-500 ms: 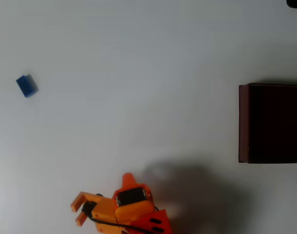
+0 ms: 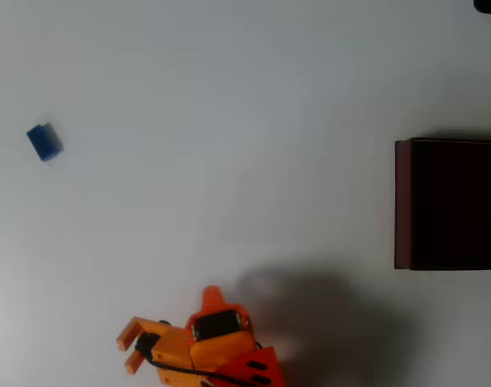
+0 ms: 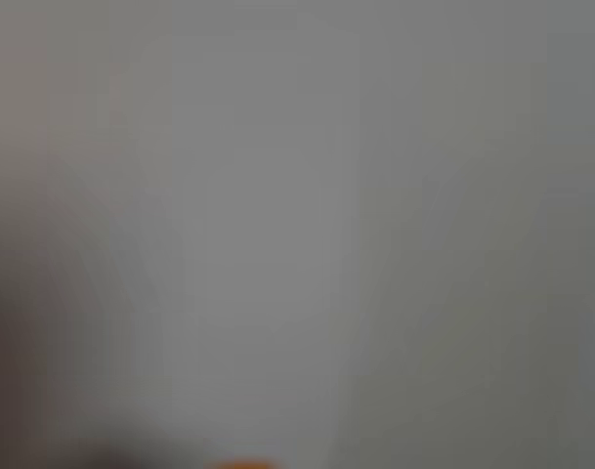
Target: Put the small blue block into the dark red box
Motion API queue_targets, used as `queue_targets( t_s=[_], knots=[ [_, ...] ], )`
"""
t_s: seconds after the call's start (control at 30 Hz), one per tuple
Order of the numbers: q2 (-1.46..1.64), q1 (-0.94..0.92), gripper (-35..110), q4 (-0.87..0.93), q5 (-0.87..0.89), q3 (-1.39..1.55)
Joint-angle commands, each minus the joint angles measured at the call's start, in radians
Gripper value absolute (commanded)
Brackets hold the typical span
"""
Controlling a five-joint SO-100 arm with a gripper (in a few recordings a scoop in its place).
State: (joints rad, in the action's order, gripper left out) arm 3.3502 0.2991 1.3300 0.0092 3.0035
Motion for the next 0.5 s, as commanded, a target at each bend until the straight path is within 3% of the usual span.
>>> queue_targets(
  t_s=[0.0,0.23,0.47],
  knots=[
    [0.006,0.005,0,0.018,0.02,0.002],
    [0.006,-0.003,1,0.018,0.037,0.002],
    [0.006,0.048,4,-0.014,0.236,-0.064]
  ],
)
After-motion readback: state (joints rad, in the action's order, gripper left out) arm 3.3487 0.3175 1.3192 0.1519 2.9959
